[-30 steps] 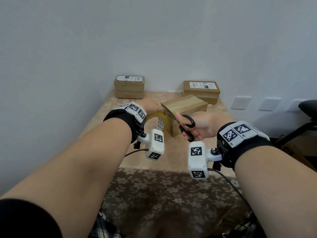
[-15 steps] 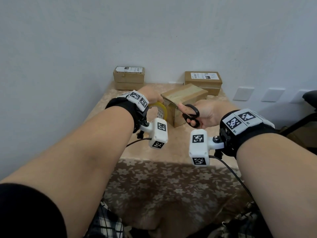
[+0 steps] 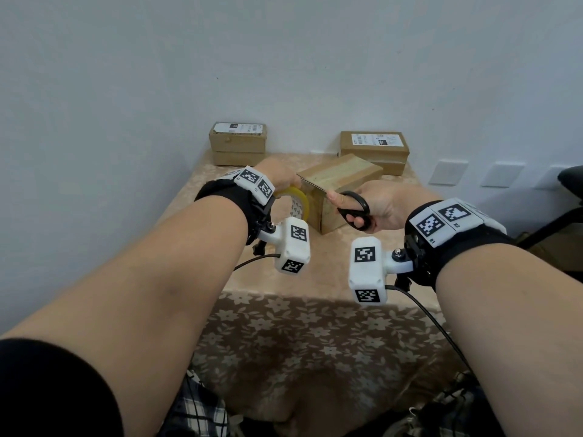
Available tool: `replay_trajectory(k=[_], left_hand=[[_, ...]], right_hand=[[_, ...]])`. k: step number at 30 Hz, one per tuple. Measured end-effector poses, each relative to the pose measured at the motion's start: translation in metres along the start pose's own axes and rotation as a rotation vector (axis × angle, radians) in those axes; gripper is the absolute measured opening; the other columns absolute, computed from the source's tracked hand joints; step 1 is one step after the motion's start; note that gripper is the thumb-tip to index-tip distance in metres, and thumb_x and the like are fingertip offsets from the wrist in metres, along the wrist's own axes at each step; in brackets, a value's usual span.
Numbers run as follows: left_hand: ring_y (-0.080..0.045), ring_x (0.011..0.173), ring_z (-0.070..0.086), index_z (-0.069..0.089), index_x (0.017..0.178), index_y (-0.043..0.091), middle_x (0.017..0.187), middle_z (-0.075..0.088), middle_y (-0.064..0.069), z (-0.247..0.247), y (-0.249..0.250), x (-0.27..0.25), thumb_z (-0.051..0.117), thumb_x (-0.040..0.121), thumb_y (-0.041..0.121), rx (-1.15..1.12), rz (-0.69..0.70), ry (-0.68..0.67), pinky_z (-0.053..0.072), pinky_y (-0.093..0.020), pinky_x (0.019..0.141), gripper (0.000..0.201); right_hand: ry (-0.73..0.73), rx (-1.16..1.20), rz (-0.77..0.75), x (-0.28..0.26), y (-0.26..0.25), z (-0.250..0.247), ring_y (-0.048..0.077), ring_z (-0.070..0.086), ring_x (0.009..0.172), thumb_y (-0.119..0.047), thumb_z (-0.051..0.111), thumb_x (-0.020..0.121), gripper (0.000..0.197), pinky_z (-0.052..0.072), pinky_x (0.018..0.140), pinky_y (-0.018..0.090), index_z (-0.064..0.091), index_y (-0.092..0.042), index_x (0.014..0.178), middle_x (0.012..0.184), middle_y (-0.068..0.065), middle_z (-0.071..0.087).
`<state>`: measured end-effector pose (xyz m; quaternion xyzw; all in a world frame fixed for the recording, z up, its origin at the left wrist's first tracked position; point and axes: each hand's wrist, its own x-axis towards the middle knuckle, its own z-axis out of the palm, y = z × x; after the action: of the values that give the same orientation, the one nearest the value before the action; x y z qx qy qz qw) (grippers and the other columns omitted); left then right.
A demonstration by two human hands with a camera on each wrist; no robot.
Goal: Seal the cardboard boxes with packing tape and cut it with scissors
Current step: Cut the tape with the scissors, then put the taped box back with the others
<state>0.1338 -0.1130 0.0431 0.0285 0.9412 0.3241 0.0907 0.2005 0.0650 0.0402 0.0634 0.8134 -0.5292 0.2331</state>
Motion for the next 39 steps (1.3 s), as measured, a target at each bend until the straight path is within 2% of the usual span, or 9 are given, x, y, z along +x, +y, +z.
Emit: replay_trajectory(k=[2, 6, 11, 20, 26, 29, 33, 36, 39], left_hand=[[-0.015, 0.092, 0.051, 0.059, 0.123, 0.008, 0.104, 0.055, 0.0, 0.0, 0.001, -0.006, 0.06, 0.089, 0.021, 0.0, 0.004, -0.007, 0.041, -0.008, 0.05, 0.037], [-0.026, 0.12, 0.052, 0.052, 0.134, 0.018, 0.131, 0.056, -0.006, 0.005, -0.014, -0.006, 0.045, 0.099, 0.024, 0.09, 0.059, -0.034, 0.045, -0.03, 0.097, 0.036], [-0.019, 0.09, 0.054, 0.067, 0.109, 0.008, 0.095, 0.062, -0.006, 0.0, -0.023, -0.004, 0.062, 0.089, 0.021, 0.043, 0.032, 0.039, 0.039, -0.018, 0.059, 0.025], [-0.017, 0.08, 0.058, 0.071, 0.082, 0.007, 0.085, 0.067, -0.006, -0.002, -0.047, -0.01, 0.062, 0.086, 0.012, -0.102, 0.225, 0.181, 0.042, -0.025, 0.072, 0.011], [-0.008, 0.087, 0.047, 0.071, 0.088, 0.009, 0.094, 0.054, 0.002, 0.002, -0.062, -0.017, 0.059, 0.089, 0.017, -0.011, 0.35, 0.39, 0.03, -0.017, 0.075, 0.014], [-0.009, 0.09, 0.047, 0.068, 0.09, 0.012, 0.101, 0.047, 0.004, 0.013, -0.071, -0.013, 0.058, 0.091, 0.022, -0.011, 0.39, 0.454, 0.041, -0.025, 0.081, 0.013], [-0.012, 0.097, 0.051, 0.067, 0.091, 0.013, 0.108, 0.046, 0.004, 0.021, -0.082, -0.009, 0.058, 0.091, 0.022, -0.003, 0.427, 0.469, 0.047, -0.034, 0.086, 0.013], [-0.006, 0.097, 0.048, 0.067, 0.091, 0.013, 0.109, 0.049, 0.002, 0.023, -0.086, -0.005, 0.059, 0.09, 0.022, -0.029, 0.451, 0.48, 0.043, -0.028, 0.088, 0.012], [-0.007, 0.096, 0.049, 0.065, 0.09, 0.015, 0.105, 0.048, 0.004, 0.021, -0.082, -0.004, 0.06, 0.09, 0.021, -0.022, 0.489, 0.424, 0.04, -0.023, 0.085, 0.008]], right_hand=[[0.002, 0.005, -0.001, 0.001, 0.002, 0.0, 0.004, 0.042, 0.038, -0.051, 0.063, 0.081, 0.041, 0.024, 0.057, 0.02, 0.054, -0.012, 0.076, 0.054, -0.002, 0.049], [-0.009, -0.039, 0.051, 0.003, 0.01, 0.0, 0.009, 0.044, 0.048, -0.061, 0.064, 0.067, 0.05, 0.028, 0.058, 0.022, 0.052, -0.013, 0.075, 0.059, 0.001, 0.049], [0.004, -0.094, 0.055, 0.009, 0.018, 0.002, 0.011, 0.046, 0.049, -0.063, 0.065, 0.065, 0.051, 0.026, 0.055, 0.023, 0.049, -0.015, 0.069, 0.058, 0.002, 0.051], [0.038, -0.419, 0.049, 0.03, 0.015, 0.023, 0.021, 0.051, 0.073, -0.04, 0.072, 0.081, 0.038, 0.036, 0.06, 0.027, 0.067, -0.004, 0.092, 0.075, 0.009, 0.061], [0.324, -0.87, -0.157, 0.049, 0.023, 0.052, 0.015, 0.036, 0.05, -0.027, 0.07, 0.084, 0.046, 0.029, 0.045, 0.025, 0.034, -0.013, 0.059, 0.057, 0.001, 0.039], [0.393, -0.946, -0.165, 0.063, 0.03, 0.054, 0.02, 0.045, 0.054, -0.024, 0.067, 0.087, 0.036, 0.036, 0.052, 0.027, 0.049, -0.01, 0.059, 0.06, 0.004, 0.048], [0.508, -0.782, -0.299, 0.067, 0.024, 0.049, 0.027, 0.056, 0.068, -0.01, 0.052, 0.086, 0.023, 0.045, 0.057, 0.028, 0.059, -0.011, 0.064, 0.065, 0.004, 0.057], [0.504, -0.322, -0.494, 0.065, 0.013, 0.055, 0.016, 0.06, 0.07, -0.02, 0.063, 0.086, 0.007, 0.053, 0.071, 0.03, 0.067, -0.014, 0.088, 0.079, 0.001, 0.065], [0.353, -0.116, -0.528, 0.07, 0.005, 0.068, 0.013, 0.061, 0.093, -0.02, 0.071, 0.084, 0.033, 0.049, 0.085, 0.023, 0.064, -0.007, 0.114, 0.103, 0.003, 0.065]])
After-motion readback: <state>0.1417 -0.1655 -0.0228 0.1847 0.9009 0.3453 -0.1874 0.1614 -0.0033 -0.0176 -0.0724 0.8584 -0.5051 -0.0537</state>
